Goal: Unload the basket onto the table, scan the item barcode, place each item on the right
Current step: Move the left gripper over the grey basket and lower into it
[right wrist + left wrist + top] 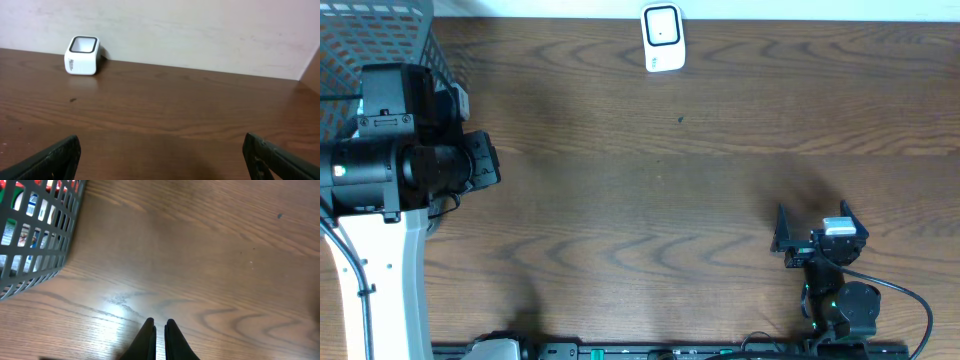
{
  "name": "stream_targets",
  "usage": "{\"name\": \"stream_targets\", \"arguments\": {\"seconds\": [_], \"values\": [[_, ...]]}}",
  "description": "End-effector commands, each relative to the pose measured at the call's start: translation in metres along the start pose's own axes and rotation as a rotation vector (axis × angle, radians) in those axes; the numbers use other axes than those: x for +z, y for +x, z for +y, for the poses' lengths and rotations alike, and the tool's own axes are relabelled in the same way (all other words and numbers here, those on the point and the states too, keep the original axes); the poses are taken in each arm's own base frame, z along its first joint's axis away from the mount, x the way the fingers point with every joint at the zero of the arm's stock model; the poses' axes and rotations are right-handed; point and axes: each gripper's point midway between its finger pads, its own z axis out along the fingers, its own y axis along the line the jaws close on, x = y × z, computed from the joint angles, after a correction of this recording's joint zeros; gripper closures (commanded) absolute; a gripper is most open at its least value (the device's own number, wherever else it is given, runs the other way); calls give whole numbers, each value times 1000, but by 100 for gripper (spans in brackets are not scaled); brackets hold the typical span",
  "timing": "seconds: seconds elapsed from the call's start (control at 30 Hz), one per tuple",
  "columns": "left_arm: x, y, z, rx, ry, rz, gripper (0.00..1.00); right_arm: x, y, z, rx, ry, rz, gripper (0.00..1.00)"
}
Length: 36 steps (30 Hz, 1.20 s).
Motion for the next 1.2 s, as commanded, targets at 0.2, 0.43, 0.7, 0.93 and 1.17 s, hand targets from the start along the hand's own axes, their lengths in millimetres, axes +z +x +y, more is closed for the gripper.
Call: {"name": "stream_targets", "arguments": {"seconds": [0.2,0.43,0.7,0.93,1.17], "values": [[-4,-22,-5,14,19,-92,68,0,2,-5,-5,21,5,1],[-5,-37,5,-13,-44,-153,15,0,2,-5,-5,21,5,1],[0,-56,16,-24,-104,-203,11,0,2,-5,-5,21,5,1],[8,-82,51,-172,-147,-252,11,0,2,-5,-5,21,5,1],[12,-108,109,-339,-210,-329,11,0,2,-5,-5,21,5,1]]}}
